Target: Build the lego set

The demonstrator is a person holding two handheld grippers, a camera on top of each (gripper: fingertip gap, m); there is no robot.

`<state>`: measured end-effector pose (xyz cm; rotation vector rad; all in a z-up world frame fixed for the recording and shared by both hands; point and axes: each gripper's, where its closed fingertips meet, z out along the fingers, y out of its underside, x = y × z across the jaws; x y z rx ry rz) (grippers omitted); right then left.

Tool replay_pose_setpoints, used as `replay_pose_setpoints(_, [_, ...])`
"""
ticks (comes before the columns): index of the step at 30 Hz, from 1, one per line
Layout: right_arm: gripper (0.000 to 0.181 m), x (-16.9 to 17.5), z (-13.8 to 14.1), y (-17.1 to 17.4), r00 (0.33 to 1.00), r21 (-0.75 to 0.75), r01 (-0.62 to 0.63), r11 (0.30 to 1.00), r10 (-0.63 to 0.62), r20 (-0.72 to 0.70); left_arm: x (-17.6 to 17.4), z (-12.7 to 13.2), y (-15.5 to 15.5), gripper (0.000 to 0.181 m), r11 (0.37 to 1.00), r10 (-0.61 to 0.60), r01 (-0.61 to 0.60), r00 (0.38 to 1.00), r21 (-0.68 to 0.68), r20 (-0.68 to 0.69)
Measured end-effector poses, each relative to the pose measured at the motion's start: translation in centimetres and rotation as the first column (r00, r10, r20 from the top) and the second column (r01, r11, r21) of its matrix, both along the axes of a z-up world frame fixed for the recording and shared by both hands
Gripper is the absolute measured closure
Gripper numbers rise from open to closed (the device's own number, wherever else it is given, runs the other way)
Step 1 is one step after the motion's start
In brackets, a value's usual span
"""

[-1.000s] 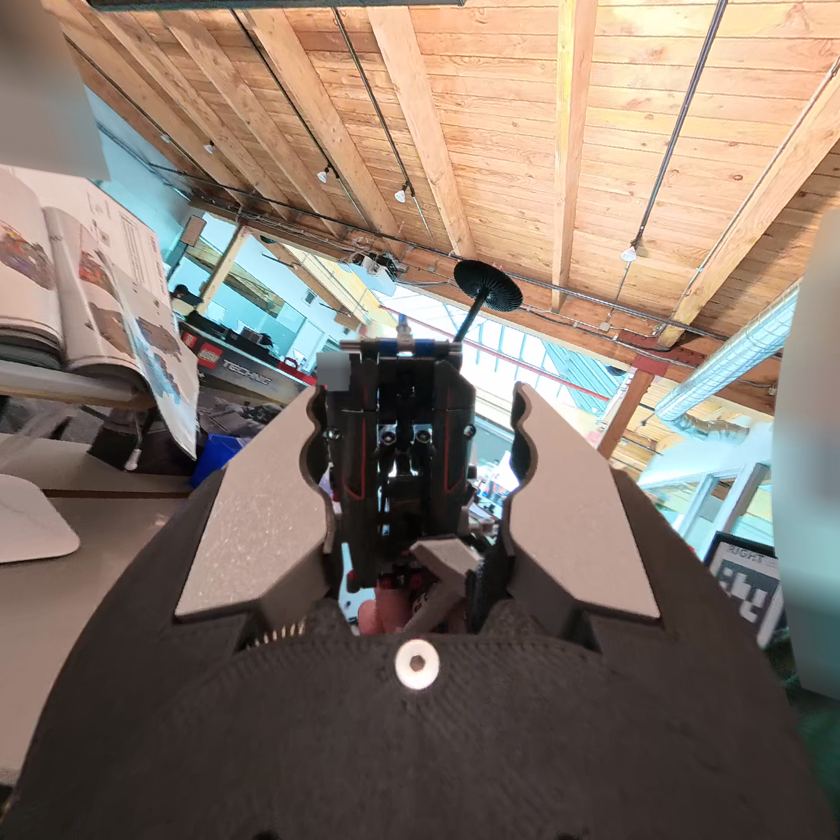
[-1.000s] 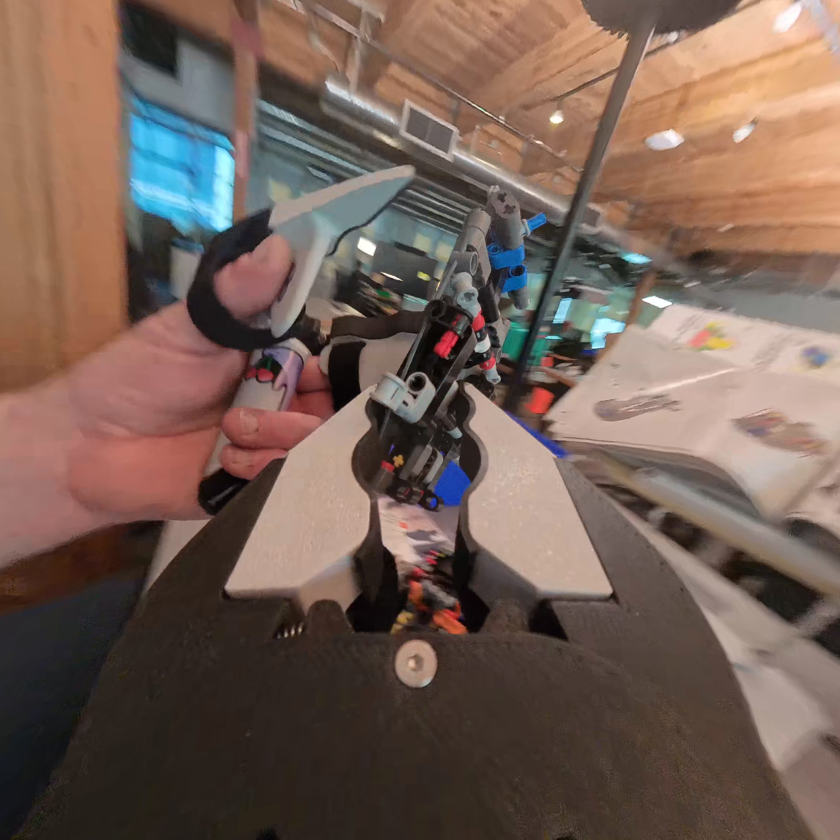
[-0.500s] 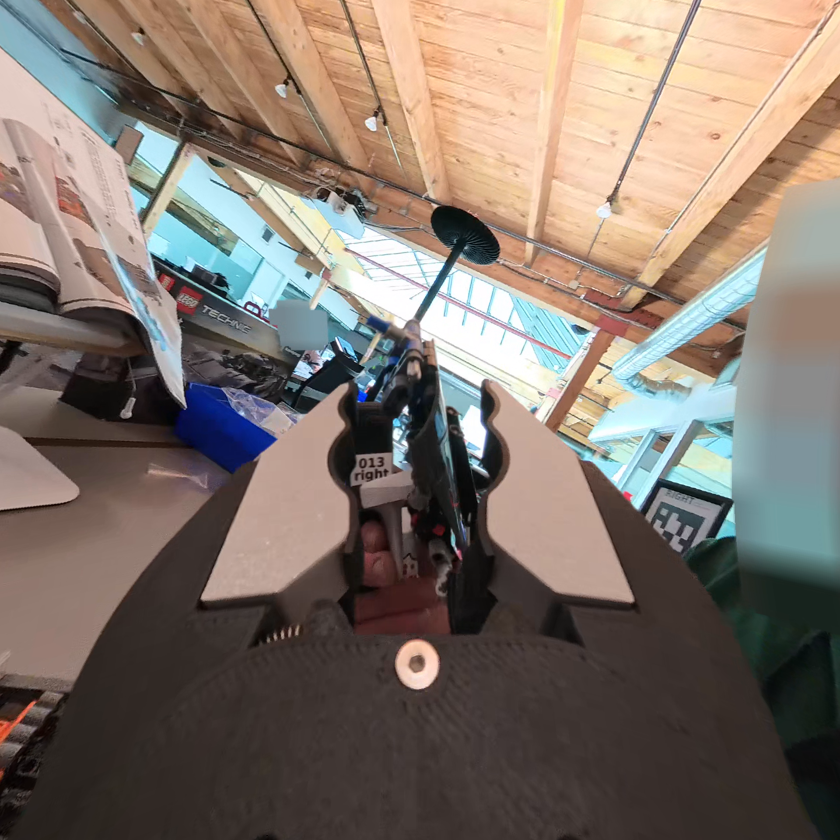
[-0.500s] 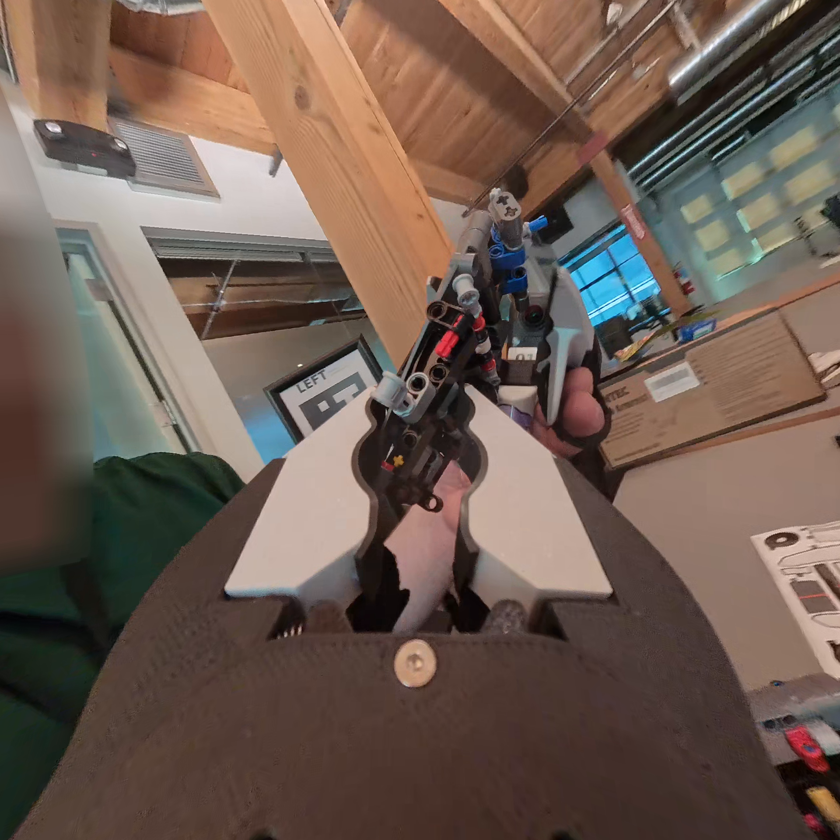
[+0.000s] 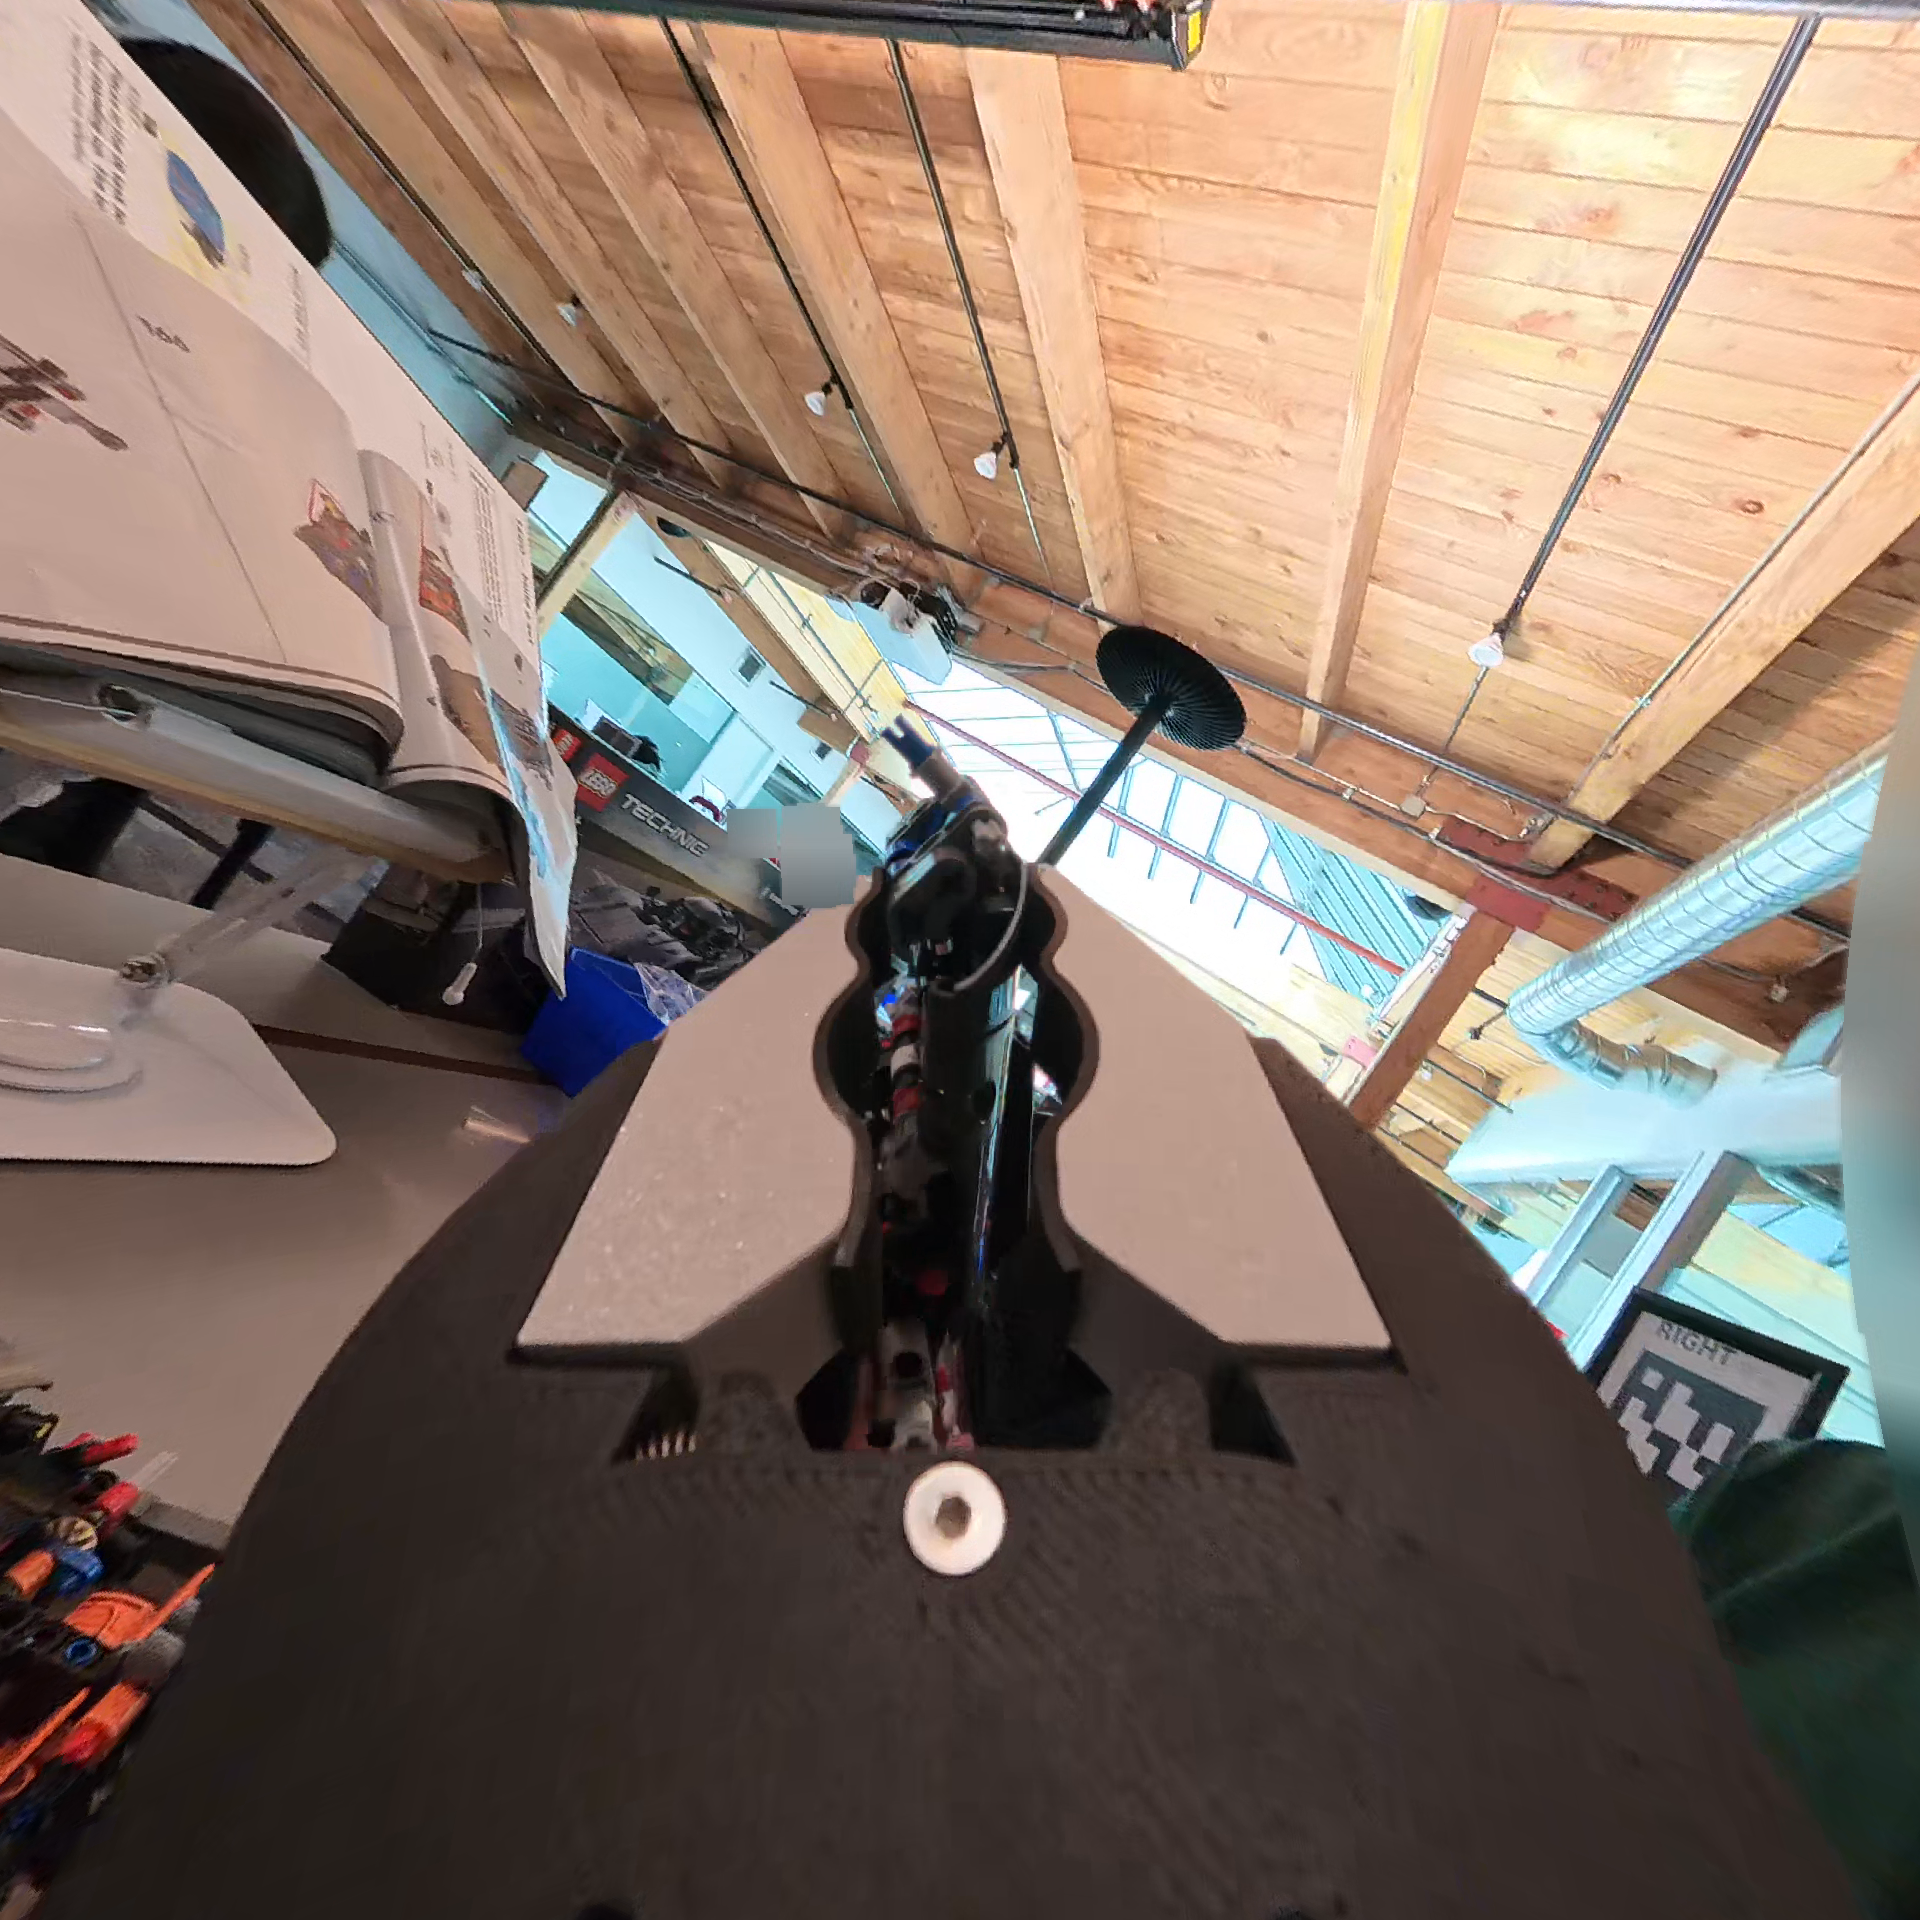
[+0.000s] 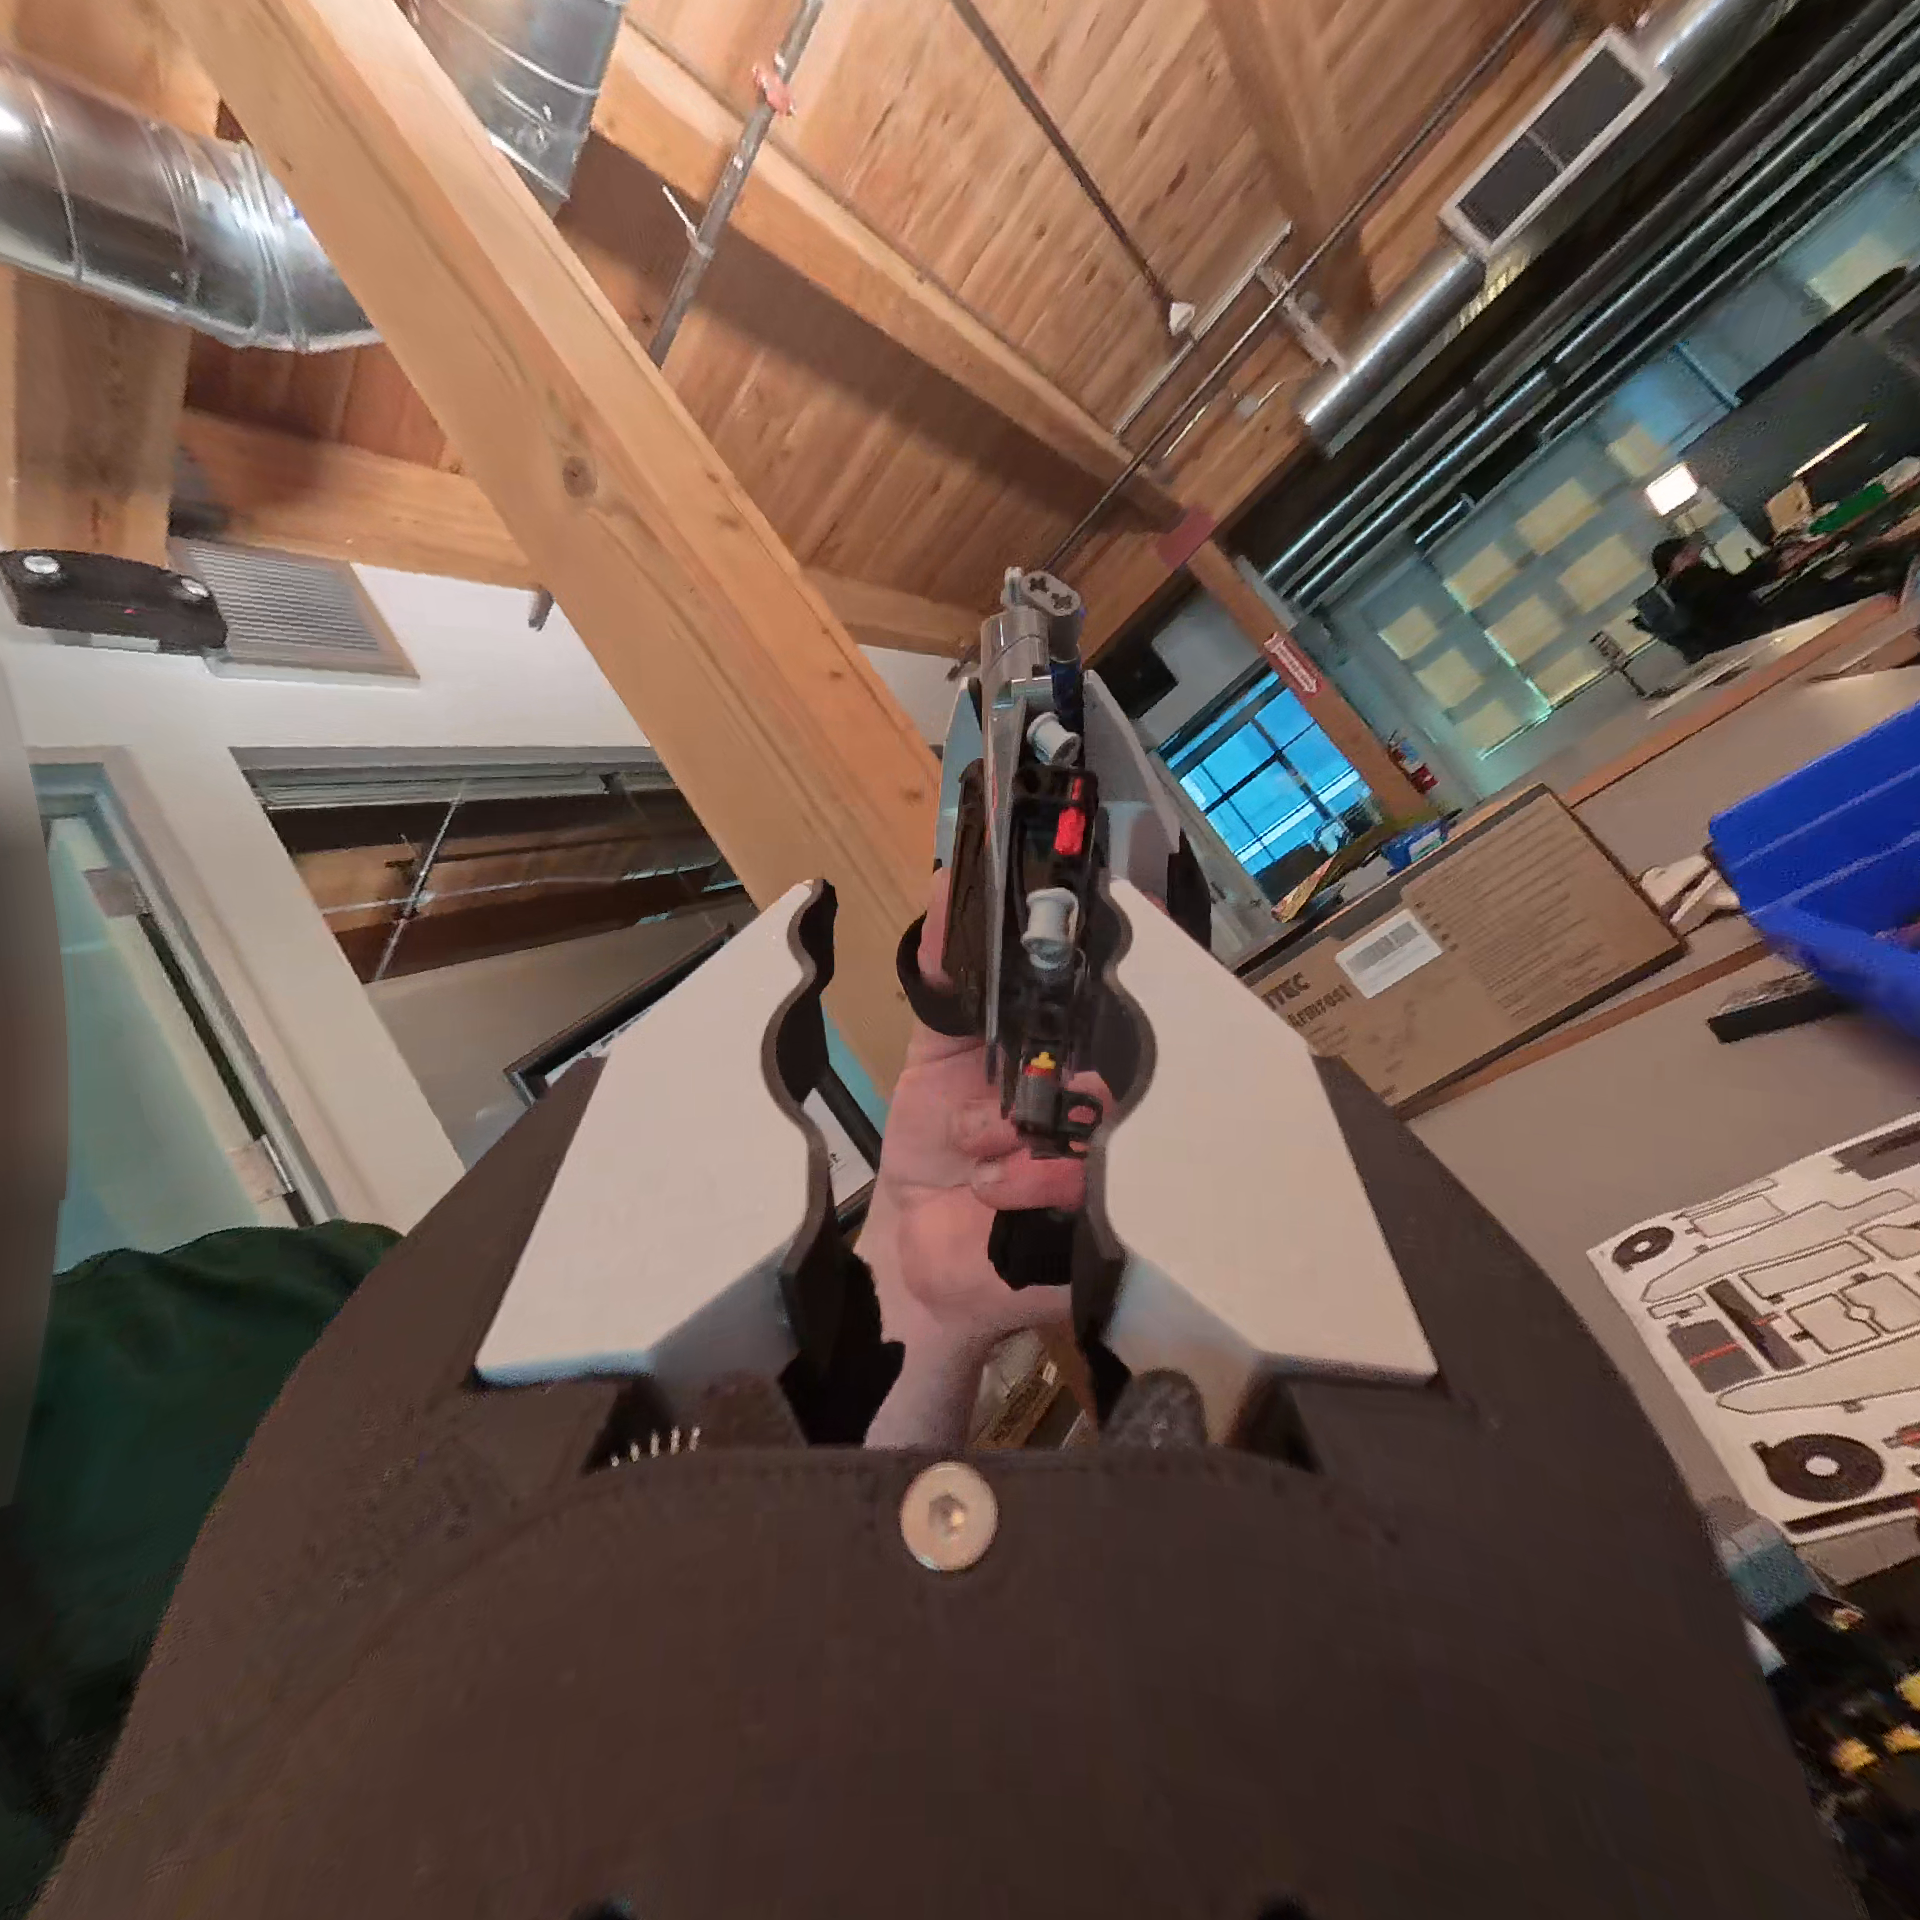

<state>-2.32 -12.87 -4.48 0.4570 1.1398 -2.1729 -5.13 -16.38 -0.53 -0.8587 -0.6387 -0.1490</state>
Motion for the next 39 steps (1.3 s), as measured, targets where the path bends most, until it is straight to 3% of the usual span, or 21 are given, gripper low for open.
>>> replay_pose_setpoints(3, [0.122,-0.2,-0.9,-0.4,1.0,0.061,0.031,0.998,-0.031,-0.005,0.0,0.3,0.0,0.16,1.0,-0.006,0.006,1.0,0.018,0.004])
replay_pose_setpoints(6, [0.122,0.5,-1.8,-1.5,1.0,0.089,0.006,0.996,-0.004,-0.015,-0.1,0.3,0.3,0.16,1.0,0.011,-0.011,1.0,0.016,0.007])
replay_pose_setpoints(12, [0.161,1.4,-2.1,-2.8,1.0,0.063,-0.023,0.998,0.024,-0.014,0.1,0.3,0.7,0.159,1.0,0.026,-0.026,1.0,-0.003,-0.002])
replay_pose_setpoints(14, [0.161,1.5,-2.2,-2.7,0.998,0.049,-0.068,0.996,0.068,0.009,0.3,0.2,0.7,0.158,0.998,0.021,-0.022,1.0,-0.055,-0.022])
replay_pose_setpoints(17, [0.161,1.4,-2.7,-2.6,0.991,0.07,-0.124,0.99,0.12,0.054,0.5,0.1,0.1,0.139,0.989,0.021,-0.03,0.998,-0.146,-0.066])
replay_pose_setpoints(20, [0.161,1.3,-3.2,-2.2,0.98,0.08,-0.178,0.981,0.169,0.108,1.2,0.3,-1.6,0.129,0.936,0.08,-0.152,0.97,-0.318,-0.229])
replay_pose_setpoints(21, [0.161,1.4,-3.2,-1.9,0.975,0.074,-0.195,0.978,0.185,0.122,1.4,0.3,-2.3,0.126,0.885,0.11,-0.239,0.942,-0.401,-0.317])
replay_pose_setpoints(23, [0.161,1.4,-3.2,-1.4,0.967,0.053,-0.218,0.975,0.208,0.15,1.9,0.4,-3.5,0.124,0.692,0.135,-0.48,0.819,-0.539,-0.557])
replay_pose_setpoints(24, [0.161,1.3,-3.2,-1.2,0.965,0.049,-0.221,0.974,0.211,0.156,2.3,0.1,-3.8,0.124,0.563,0.089,-0.581,0.75,-0.588,-0.656])
replay_pose_setpoints(25, [0.162,1.3,-3.2,-1.0,0.962,0.049,-0.229,0.972,0.218,0.163,2.3,-0.6,-4.1,0.121,0.392,0.009,-0.684,0.672,-0.615,-0.741])
replay_pose_setpoints(27, [0.161,1.4,-3.4,-0.9,0.954,0.049,-0.251,0.967,0.239,0.178,1.7,-2.2,-4.6,0.114,0.052,-0.185,-0.833,0.533,-0.55,-0.825])
replay_pose_setpoints(29, [0.161,1.7,-3.8,-1.1,0.947,0.061,-0.276,0.959,0.261,0.188,0.8,-3.5,-4.3,0.102,-0.157,-0.341,-0.901,0.435,-0.405,-0.834])
replay_pose_setpoints(30, [0.162,1.8,-4.0,-1.2,0.942,0.065,-0.289,0.955,0.271,0.197,0.6,-3.9,-3.8,0.098,-0.208,-0.419,-0.926,0.375,-0.315,-0.827])
replay_pose_setpoints(32, [0.161,2.1,-4.4,-1.5,0.933,0.073,-0.312,0.947,0.29,0.214,0.5,-4.8,-2.5,0.097,-0.237,-0.552,-0.955,0.284,-0.179,-0.784])
replay_pose_setpoints(35, [0.162,2.6,-5.1,-1.9,0.919,0.089,-0.343,0.935,0.314,0.237,0.6,-5.6,-1.1,0.112,-0.208,-0.646,-0.976,0.189,-0.068,-0.739])
replay_pose_setpoints(39, [0.161,2.6,-5.7,-1.9,0.904,0.08,-0.365,0.928,0.333,0.269,0.6,-7.1,0.0,0.146,-0.172,-0.732,-0.985,0.126,0.003,-0.669])
